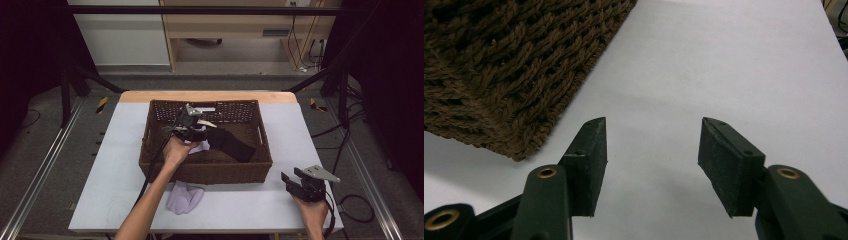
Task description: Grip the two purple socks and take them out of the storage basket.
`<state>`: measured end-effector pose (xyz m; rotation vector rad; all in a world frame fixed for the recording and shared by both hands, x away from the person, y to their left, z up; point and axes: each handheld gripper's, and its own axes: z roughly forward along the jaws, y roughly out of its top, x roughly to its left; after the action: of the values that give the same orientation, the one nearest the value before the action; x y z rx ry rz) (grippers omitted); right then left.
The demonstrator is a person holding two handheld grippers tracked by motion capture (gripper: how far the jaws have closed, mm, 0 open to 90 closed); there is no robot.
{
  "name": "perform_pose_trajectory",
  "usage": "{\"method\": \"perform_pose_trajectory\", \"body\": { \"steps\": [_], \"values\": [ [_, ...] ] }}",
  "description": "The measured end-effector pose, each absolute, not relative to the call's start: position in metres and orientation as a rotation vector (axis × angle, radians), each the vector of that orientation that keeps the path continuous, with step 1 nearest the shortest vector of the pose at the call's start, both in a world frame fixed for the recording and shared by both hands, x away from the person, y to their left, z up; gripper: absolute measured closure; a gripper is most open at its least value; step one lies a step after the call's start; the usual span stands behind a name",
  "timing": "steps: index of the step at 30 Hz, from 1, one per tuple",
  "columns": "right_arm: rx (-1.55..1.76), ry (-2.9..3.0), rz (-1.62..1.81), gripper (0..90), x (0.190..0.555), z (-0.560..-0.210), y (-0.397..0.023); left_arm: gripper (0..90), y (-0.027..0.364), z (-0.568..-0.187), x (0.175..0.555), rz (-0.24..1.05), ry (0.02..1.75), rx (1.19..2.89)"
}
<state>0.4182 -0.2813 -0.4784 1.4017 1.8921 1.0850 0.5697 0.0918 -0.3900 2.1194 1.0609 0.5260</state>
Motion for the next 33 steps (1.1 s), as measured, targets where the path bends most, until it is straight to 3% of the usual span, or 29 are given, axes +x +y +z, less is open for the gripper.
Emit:
{"method": "perform_pose_trajectory", "body": {
  "steps": [11, 16, 21, 27, 33],
  "values": [
    [1.406, 1.896, 1.079, 45.1, 0.418, -0.479, -0.28, 35.4, 0.085, -0.401, 0.573, 0.48, 1.09, 2.227],
    [1.406, 1.895, 1.077, 44.6, 0.418, -0.479, -0.28, 34.3, 0.076, -0.406, 0.572, 0.517, 1.074, 2.316],
    [1.403, 1.89, 1.073, 44.3, 0.418, -0.479, -0.28, 37.4, 0.069, -0.41, 0.572, 0.519, 1.047, 2.397],
    [1.4, 1.896, 1.068, 44.3, 0.418, -0.479, -0.28, 56.4, 0.069, -0.415, 0.576, 0.416, 1.079, 2.453],
    [1.403, 1.897, 1.069, 44.3, 0.417, -0.479, -0.28, 80.4, 0.071, -0.414, 0.575, 0.425, 1.084, 2.46]
  ]
}}
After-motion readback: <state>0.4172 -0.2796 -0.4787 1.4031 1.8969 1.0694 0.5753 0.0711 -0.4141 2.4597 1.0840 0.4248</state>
